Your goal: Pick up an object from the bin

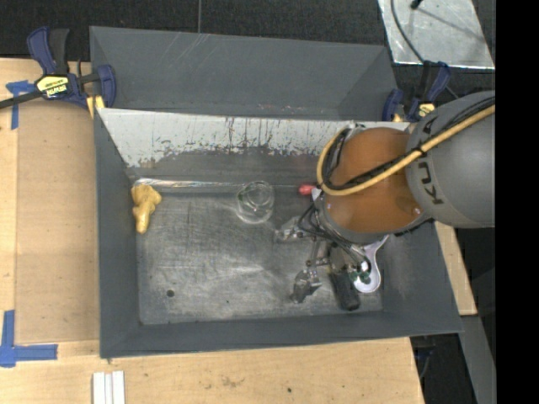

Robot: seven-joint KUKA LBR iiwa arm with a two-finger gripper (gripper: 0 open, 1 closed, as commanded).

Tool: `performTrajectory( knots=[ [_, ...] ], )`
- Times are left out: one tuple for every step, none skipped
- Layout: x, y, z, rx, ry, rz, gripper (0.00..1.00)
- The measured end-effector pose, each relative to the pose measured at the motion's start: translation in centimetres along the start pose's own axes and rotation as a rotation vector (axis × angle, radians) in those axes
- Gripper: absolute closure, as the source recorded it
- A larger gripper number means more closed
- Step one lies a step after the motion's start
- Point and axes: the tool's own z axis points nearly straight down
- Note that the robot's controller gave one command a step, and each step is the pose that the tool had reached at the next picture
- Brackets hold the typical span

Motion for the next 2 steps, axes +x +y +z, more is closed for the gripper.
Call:
performTrajectory(
  knots=[
    [-5.0,0.4,0.4,0.0,-0.006,-0.004,0.0],
    [-3.0,0.5,1.6,0.001,-0.009,-0.127,0.0]
  ],
)
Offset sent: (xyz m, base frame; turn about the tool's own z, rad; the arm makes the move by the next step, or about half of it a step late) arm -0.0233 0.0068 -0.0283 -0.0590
